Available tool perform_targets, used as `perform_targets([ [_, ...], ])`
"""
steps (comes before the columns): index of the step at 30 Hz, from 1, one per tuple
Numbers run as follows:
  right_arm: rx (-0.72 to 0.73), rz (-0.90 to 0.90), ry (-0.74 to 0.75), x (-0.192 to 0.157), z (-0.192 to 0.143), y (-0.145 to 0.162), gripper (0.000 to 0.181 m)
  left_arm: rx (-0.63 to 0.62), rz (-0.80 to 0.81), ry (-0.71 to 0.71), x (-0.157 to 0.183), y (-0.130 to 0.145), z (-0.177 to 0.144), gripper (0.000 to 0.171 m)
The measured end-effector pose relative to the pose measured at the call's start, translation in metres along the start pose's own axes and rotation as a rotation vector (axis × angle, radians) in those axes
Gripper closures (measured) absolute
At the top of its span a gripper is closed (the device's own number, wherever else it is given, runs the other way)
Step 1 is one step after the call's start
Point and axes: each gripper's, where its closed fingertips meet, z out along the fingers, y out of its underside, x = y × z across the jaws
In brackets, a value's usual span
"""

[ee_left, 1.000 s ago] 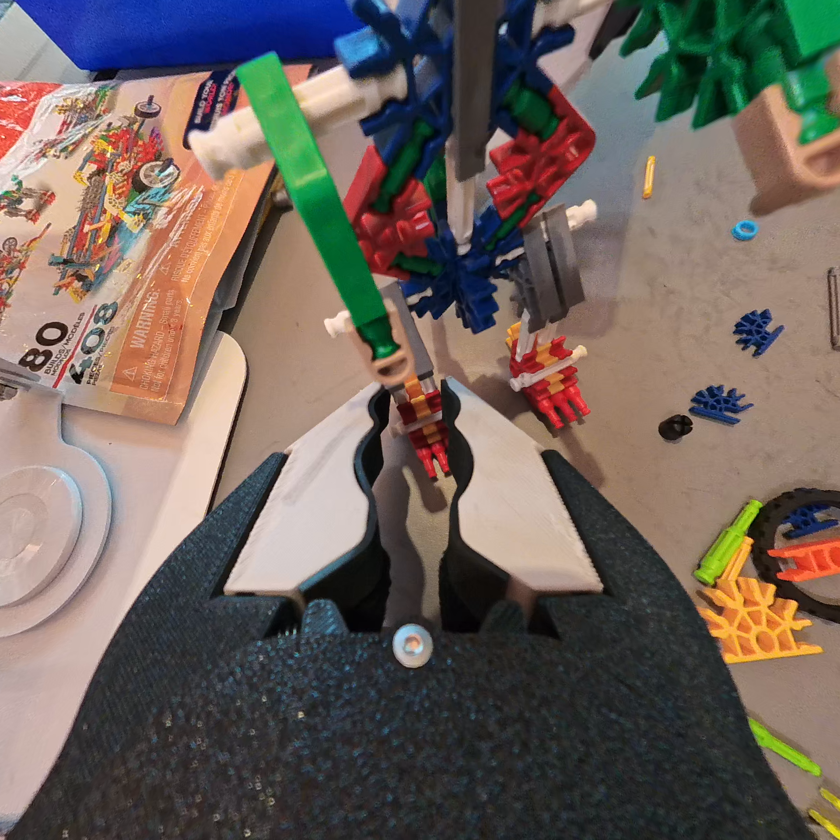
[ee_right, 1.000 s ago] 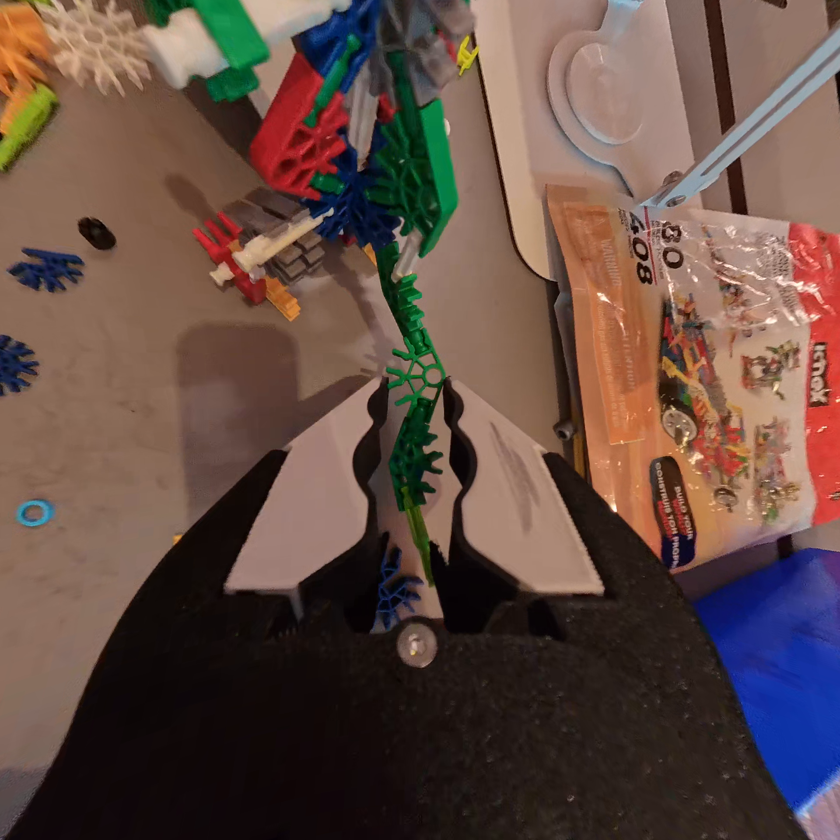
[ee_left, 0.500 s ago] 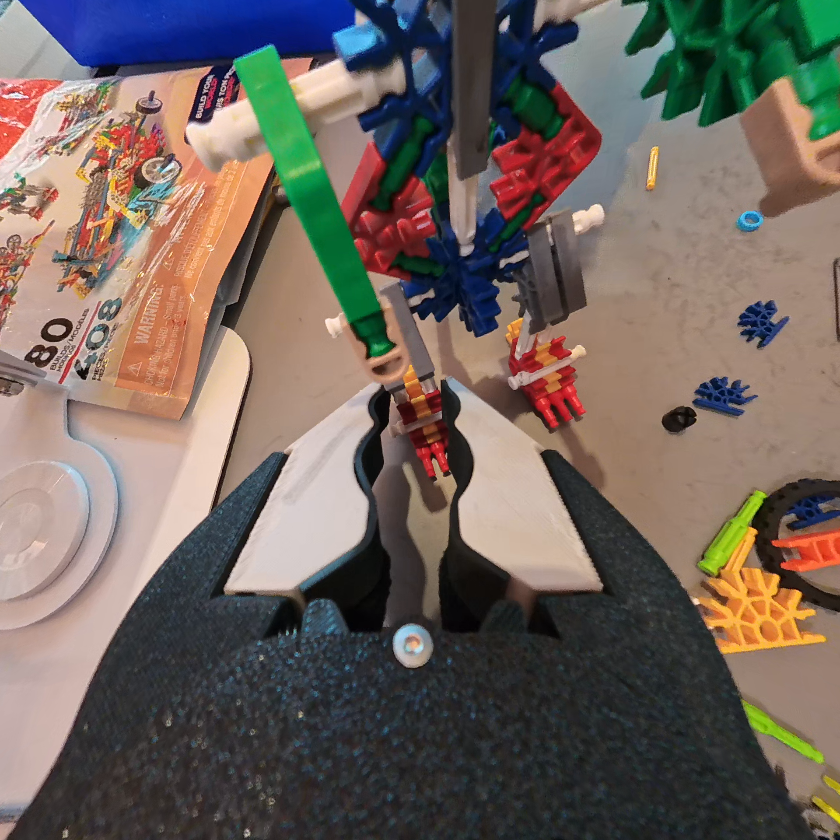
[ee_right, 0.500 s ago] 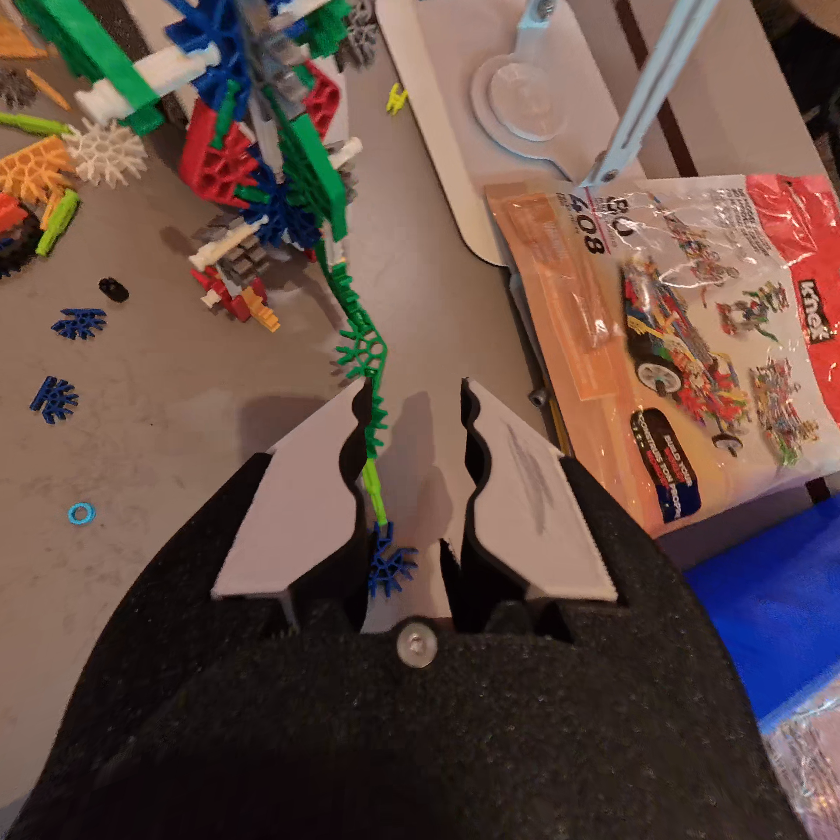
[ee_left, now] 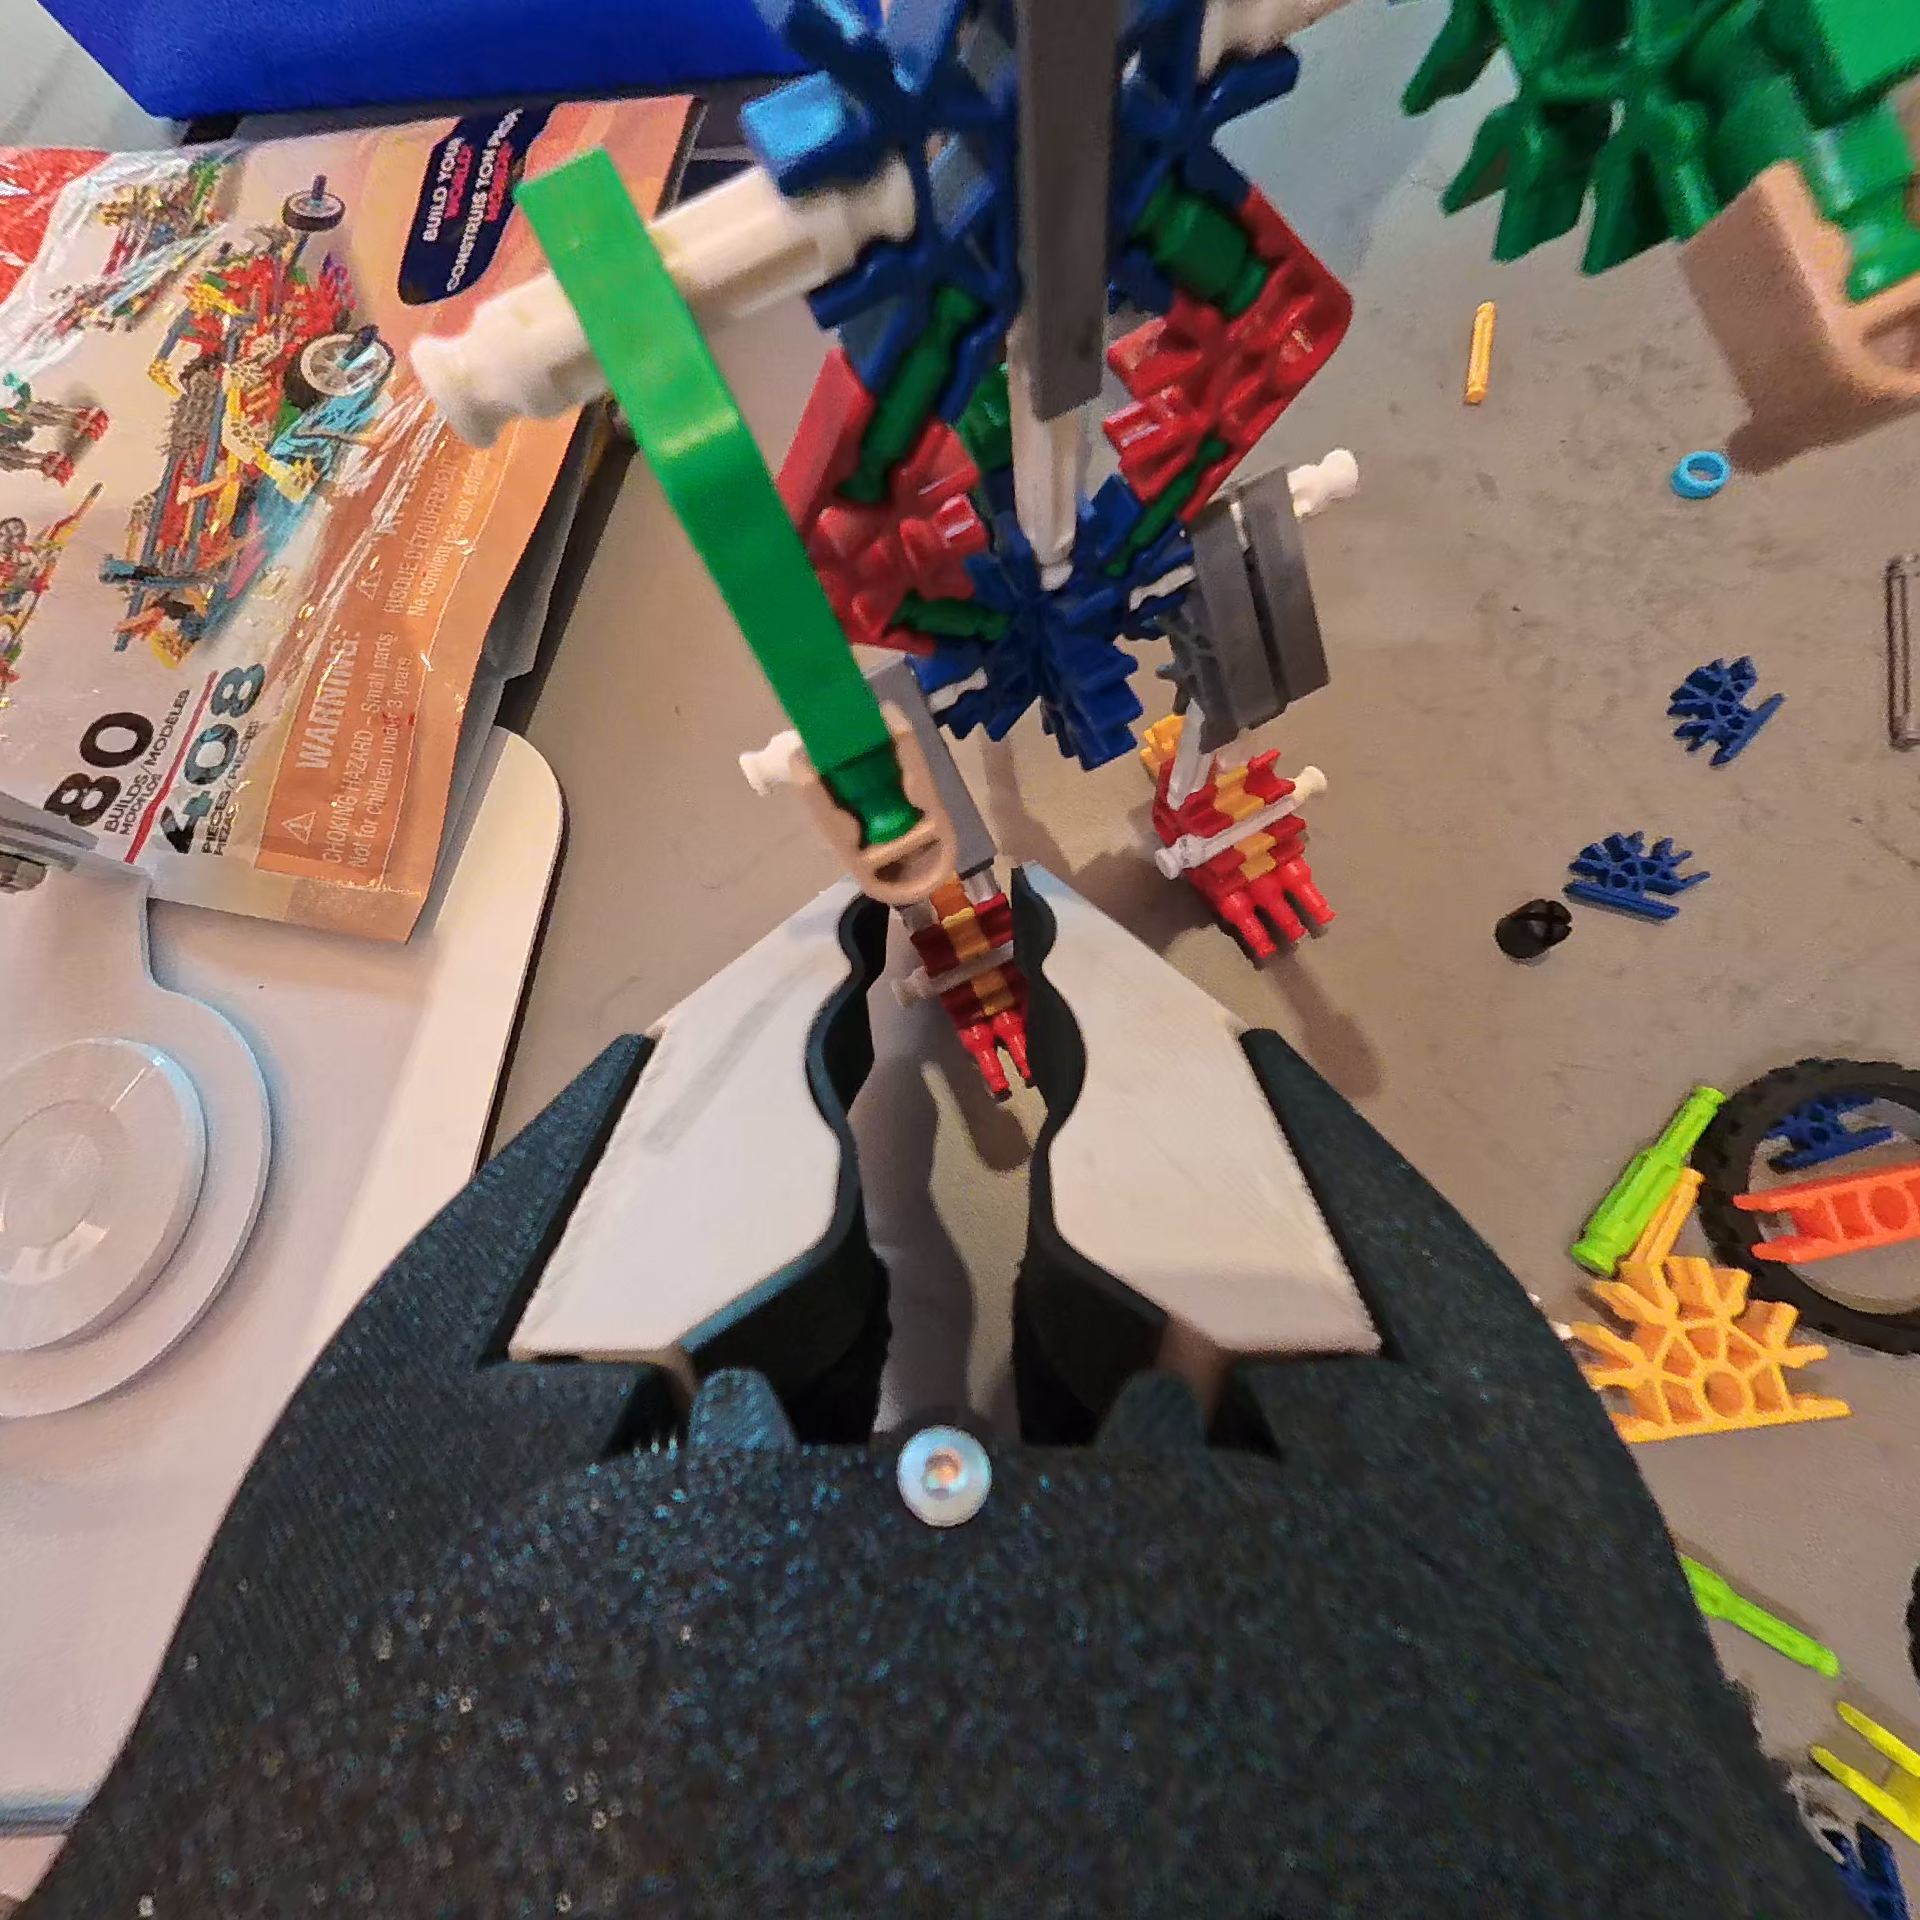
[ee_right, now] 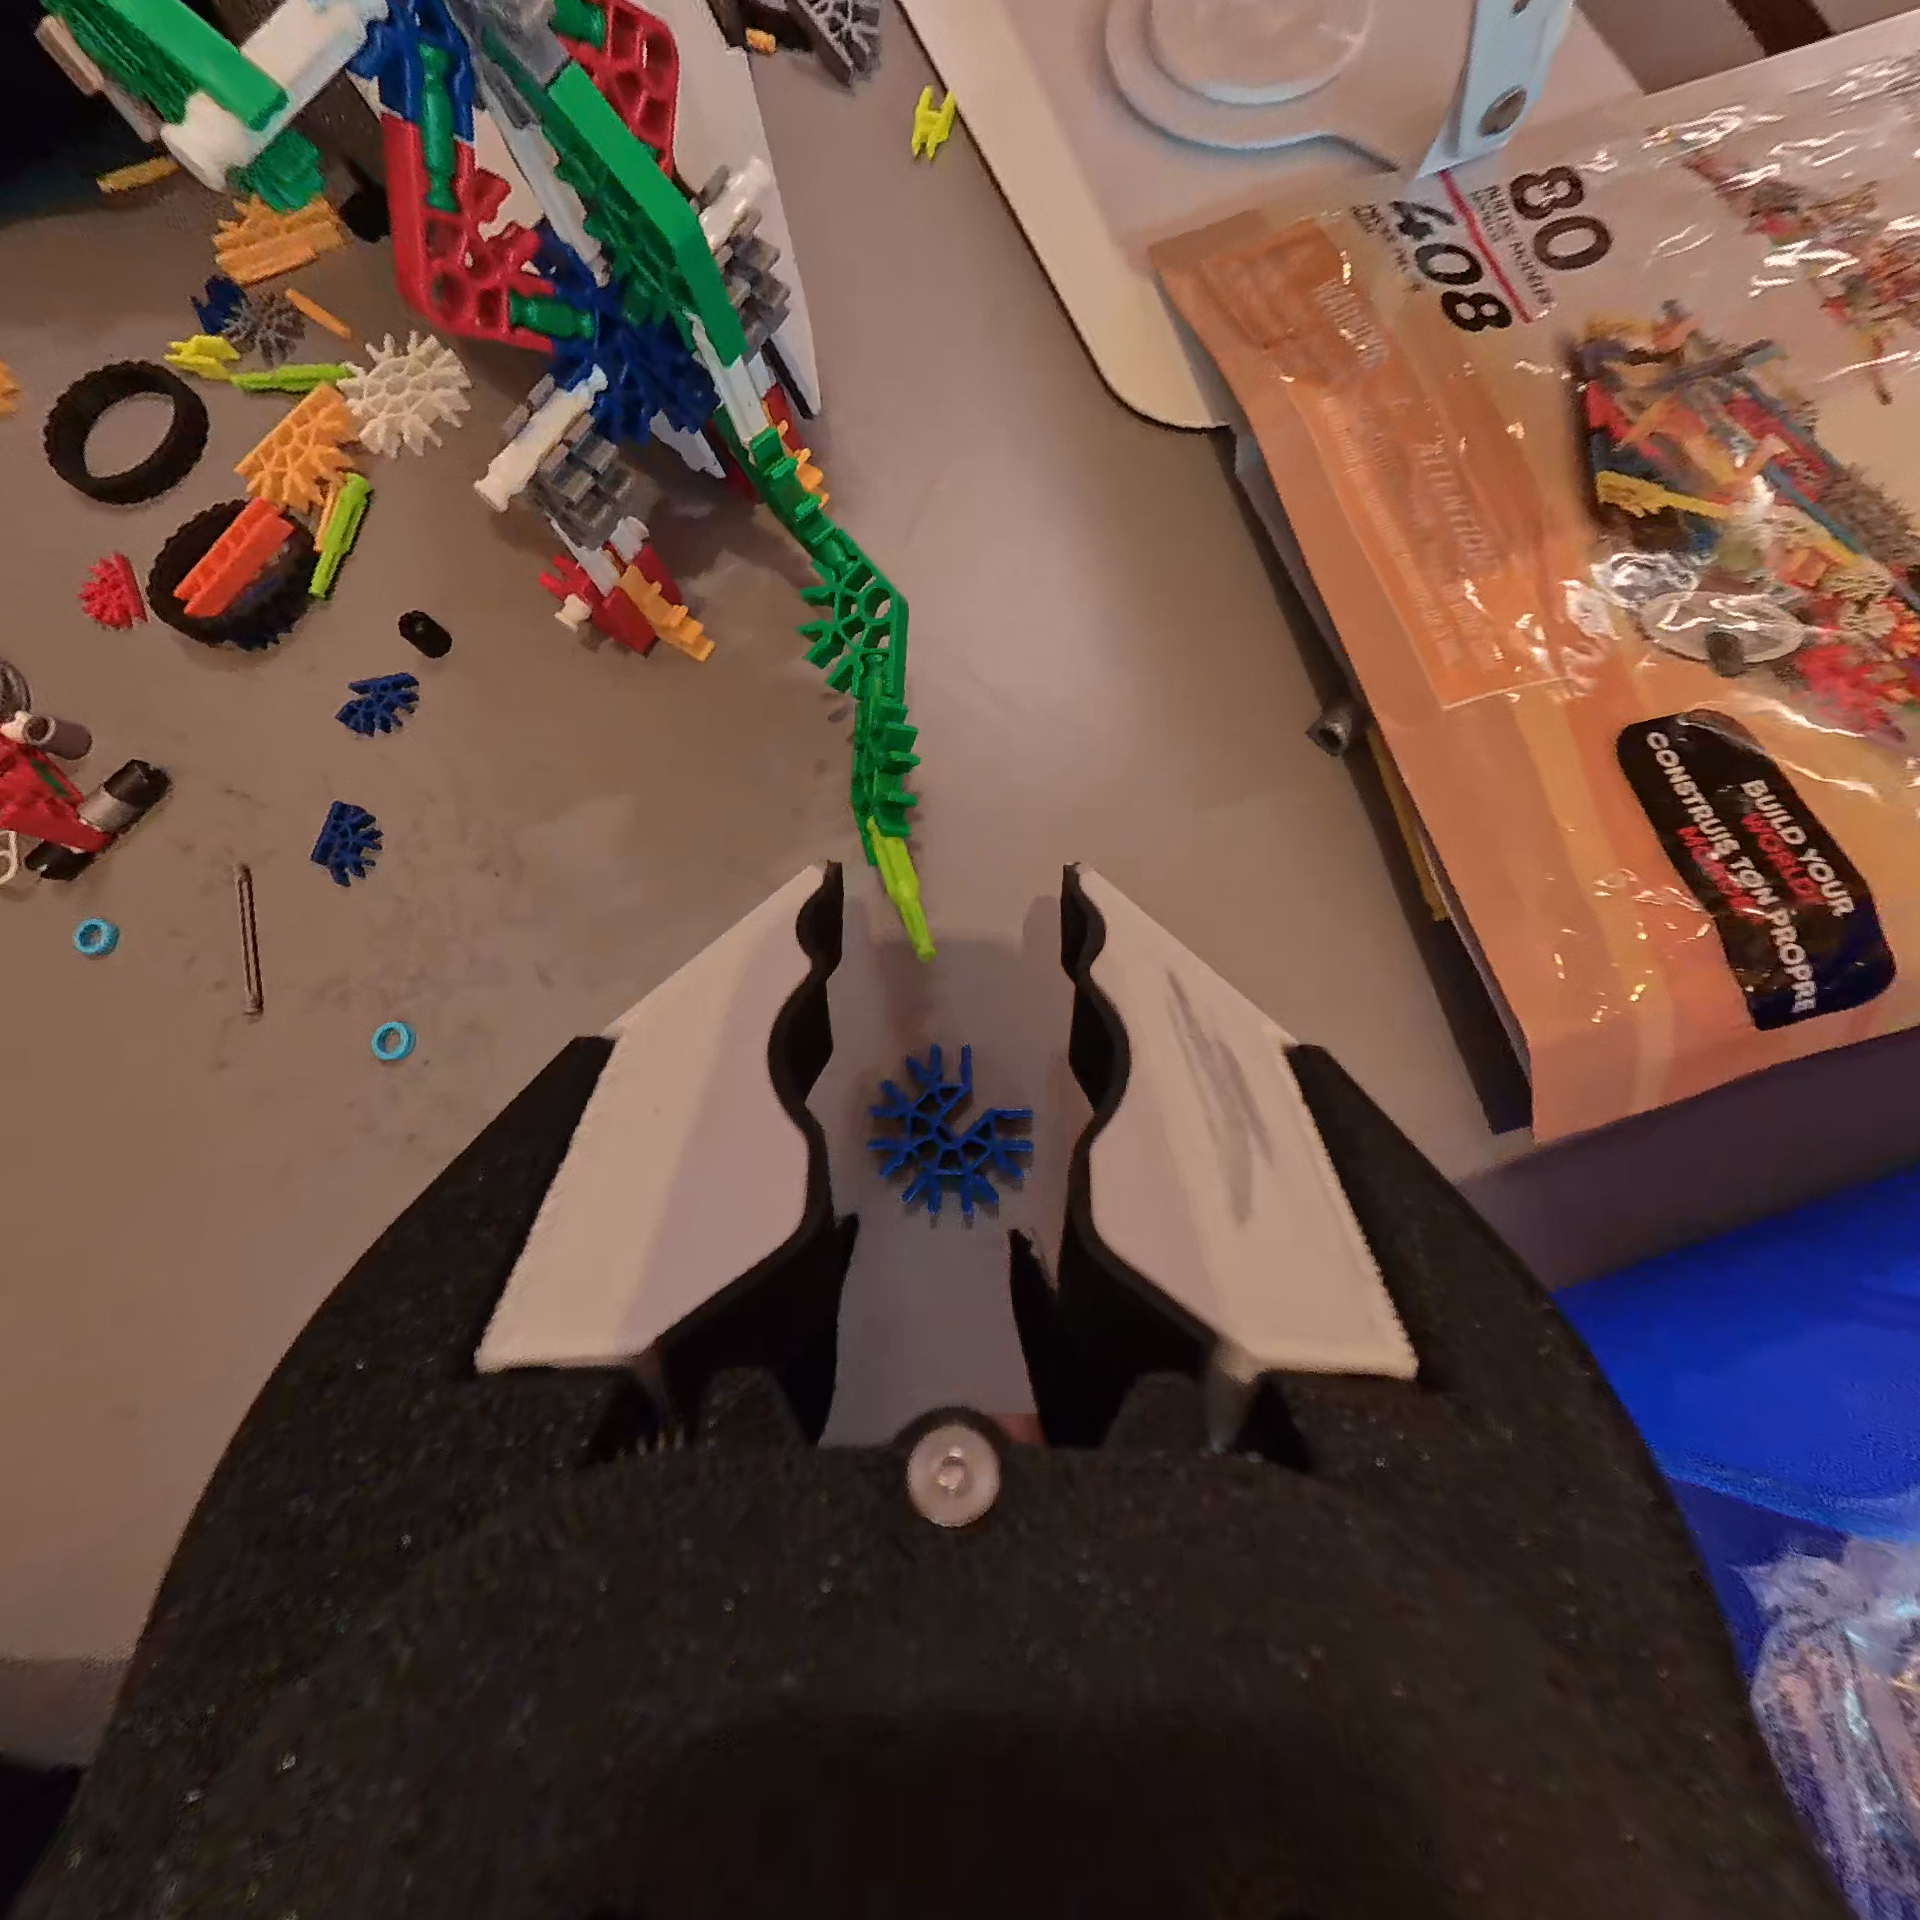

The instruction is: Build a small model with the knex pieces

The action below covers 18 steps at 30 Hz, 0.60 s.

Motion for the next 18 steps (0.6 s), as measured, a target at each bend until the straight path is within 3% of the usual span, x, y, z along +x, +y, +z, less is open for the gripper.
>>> perform_targets([
  [4,-0.028,-0.028,0.022,0.002,0.007,0.002,0.140,-0.006,0.000,0.003,0.001,0.001,-0.001,0.149],
  [18,0.084,-0.059,0.085,0.008,-0.005,-0.021,0.140,-0.033,-0.013,0.049,0.007,0.005,-0.007,0.145],
])
